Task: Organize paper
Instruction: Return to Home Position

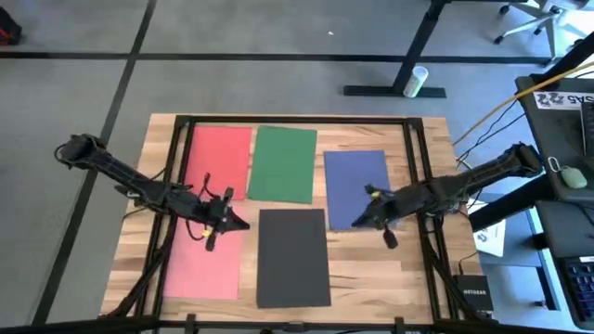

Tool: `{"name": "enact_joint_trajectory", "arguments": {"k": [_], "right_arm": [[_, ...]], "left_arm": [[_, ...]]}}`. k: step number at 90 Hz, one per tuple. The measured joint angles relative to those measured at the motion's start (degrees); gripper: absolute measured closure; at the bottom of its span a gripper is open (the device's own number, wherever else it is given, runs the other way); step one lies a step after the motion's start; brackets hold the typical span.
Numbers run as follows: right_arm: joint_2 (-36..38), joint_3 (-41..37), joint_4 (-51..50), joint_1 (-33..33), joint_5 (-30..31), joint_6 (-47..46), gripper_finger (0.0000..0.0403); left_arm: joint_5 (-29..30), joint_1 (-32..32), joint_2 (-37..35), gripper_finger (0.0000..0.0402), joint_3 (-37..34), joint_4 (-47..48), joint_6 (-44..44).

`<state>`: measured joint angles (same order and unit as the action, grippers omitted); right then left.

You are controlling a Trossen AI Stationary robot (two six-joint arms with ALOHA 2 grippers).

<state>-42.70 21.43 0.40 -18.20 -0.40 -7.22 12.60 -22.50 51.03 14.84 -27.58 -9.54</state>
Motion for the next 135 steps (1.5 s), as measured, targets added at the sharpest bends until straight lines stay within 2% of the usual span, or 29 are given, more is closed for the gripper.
{"name": "enact_joint_trajectory", "arguments": {"k": [14, 33, 41, 48, 58, 67, 81, 90, 101, 112, 135], "right_arm": [[11.66, -5.75, 2.55, 3.43, 0.00, 1.95, 0.0403], [28.81, -11.54, 2.47, 6.58, -0.11, 4.81, 0.0403], [36.28, -12.66, -1.20, 7.25, -0.01, 5.52, 0.0403], [42.49, -12.80, -6.97, 7.59, 1.44, 5.57, 0.0403], [42.43, -12.24, -9.48, 7.82, 3.61, 6.09, 0.0403], [42.63, -12.47, -9.28, 7.77, 5.02, 6.28, 0.0403], [42.51, -12.70, -11.32, 7.76, 3.89, 5.47, 0.0403], [42.47, -12.67, -11.49, 7.76, 3.09, 5.00, 0.0403], [42.47, -12.68, -11.08, 7.74, 1.64, 4.63, 0.0403], [42.47, -13.26, -9.43, 7.74, -0.22, 4.57, 0.0403], [42.44, -19.01, -5.00, 10.55, -1.95, 3.38, 0.0403]], "left_arm": [[-1.70, 4.19, -1.75, 0.0402, -6.16, -5.58, 0.73], [-4.17, 8.25, -6.66, 0.0402, -12.70, -6.35, -1.90], [-8.38, 8.12, -10.53, 0.0402, -14.32, -7.22, -1.65], [-9.46, 7.41, -14.82, 0.0402, -14.31, -4.69, -0.51], [-9.40, 6.54, -22.25, 0.0402, -14.32, 3.00, 0.47], [-9.39, 6.05, -30.23, 0.0402, -14.31, 12.43, -2.07], [-9.45, 3.69, -43.97, 0.0402, -14.30, 26.08, -4.00], [-12.82, 1.74, -50.73, 0.0402, -13.80, 28.15, -3.19], [-14.67, -1.19, -50.15, 0.0402, -11.70, 33.96, -2.48], [-14.69, -2.03, -50.31, 0.0402, -11.46, 34.81, -2.04], [-15.10, 2.54, -50.82, 0.0402, -11.44, 34.89, 2.41]]}}
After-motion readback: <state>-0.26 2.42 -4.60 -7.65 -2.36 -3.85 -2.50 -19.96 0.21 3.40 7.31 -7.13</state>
